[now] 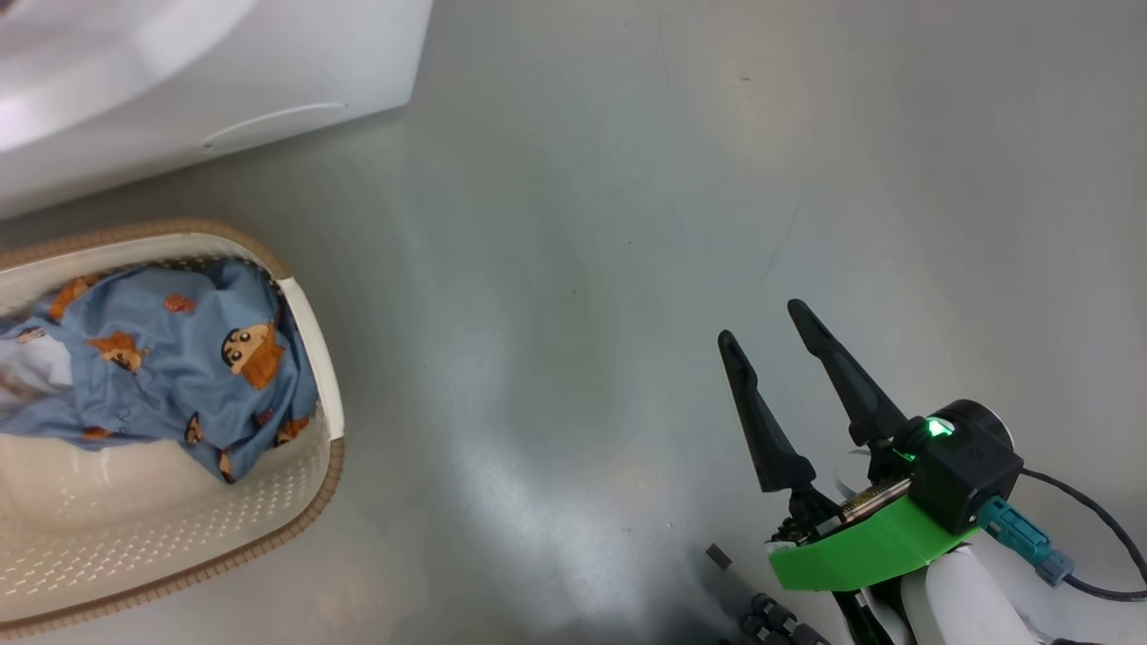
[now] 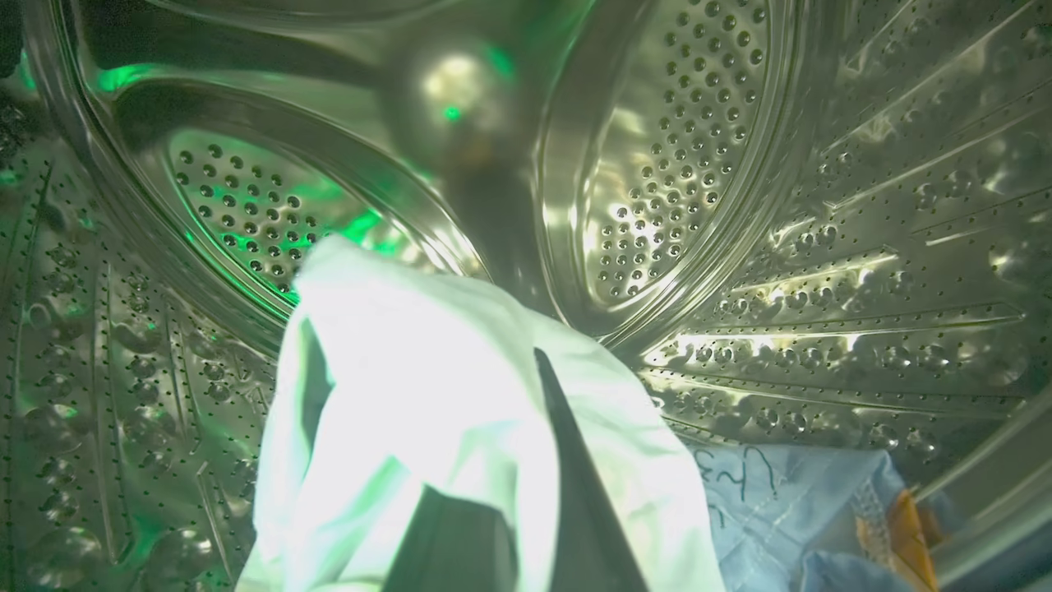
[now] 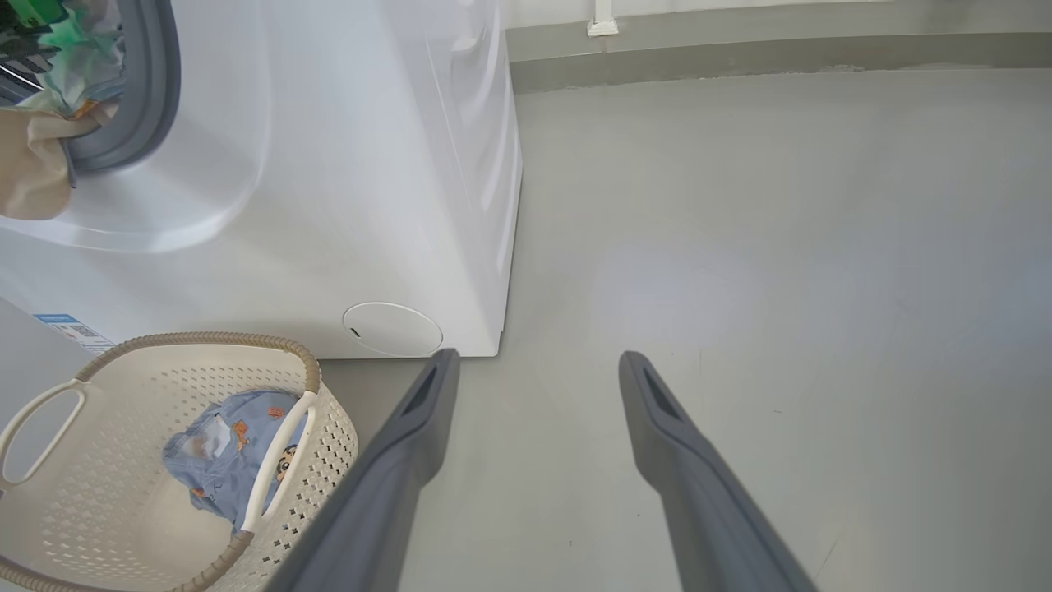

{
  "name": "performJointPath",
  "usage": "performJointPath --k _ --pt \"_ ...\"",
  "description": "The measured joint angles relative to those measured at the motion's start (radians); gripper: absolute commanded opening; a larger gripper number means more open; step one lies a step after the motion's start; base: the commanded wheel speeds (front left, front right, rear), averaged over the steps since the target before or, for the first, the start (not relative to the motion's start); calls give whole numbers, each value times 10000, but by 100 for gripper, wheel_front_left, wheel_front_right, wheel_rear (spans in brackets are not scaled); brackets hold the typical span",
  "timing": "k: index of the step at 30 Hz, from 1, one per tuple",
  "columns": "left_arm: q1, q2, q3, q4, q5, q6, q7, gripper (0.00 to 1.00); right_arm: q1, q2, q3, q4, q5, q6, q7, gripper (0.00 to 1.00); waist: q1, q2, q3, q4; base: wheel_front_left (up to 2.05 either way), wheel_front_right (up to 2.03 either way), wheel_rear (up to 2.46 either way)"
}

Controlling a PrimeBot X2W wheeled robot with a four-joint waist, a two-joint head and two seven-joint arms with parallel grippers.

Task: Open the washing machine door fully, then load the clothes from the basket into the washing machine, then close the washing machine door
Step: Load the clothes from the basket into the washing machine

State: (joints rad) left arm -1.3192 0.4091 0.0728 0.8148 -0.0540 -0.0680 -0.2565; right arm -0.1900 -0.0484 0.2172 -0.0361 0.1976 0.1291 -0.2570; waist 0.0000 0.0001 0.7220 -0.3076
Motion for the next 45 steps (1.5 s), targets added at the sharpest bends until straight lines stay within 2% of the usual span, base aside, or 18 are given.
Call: performJointPath --k 6,7,9,10,11,27,45 --pt "-400 -203 -173 1221 50 58 328 0 2 0 -17 21 0 0 0 100 0 0 -113 69 0 0 0" --pt "-432 -236 -203 1406 50 92 466 11 2 0 -29 21 0 0 0 100 0 0 -131 86 0 0 0" --pt "-464 -255 -211 1551 50 111 502 72 2 0 -38 21 0 0 0 100 0 0 -146 102 0 0 0" --pt "-513 -265 -215 1682 48 127 510 97 2 2 -44 21 0 0 0 100 0 0 -159 117 0 0 0" --pt "-565 -270 -236 1791 48 159 510 100 2 2 -52 21 0 0 0 100 0 0 -174 136 0 0 0" --pt "-643 -811 -309 2817 -270 370 182 100 -2 0 -255 54 -6 0 0 100 0 0 -552 554 0 0 0" --pt "-167 -1547 -336 2610 -767 370 12 100 -1 -4 -495 128 -98 0 0 100 0 0 -1015 1118 0 0 0"
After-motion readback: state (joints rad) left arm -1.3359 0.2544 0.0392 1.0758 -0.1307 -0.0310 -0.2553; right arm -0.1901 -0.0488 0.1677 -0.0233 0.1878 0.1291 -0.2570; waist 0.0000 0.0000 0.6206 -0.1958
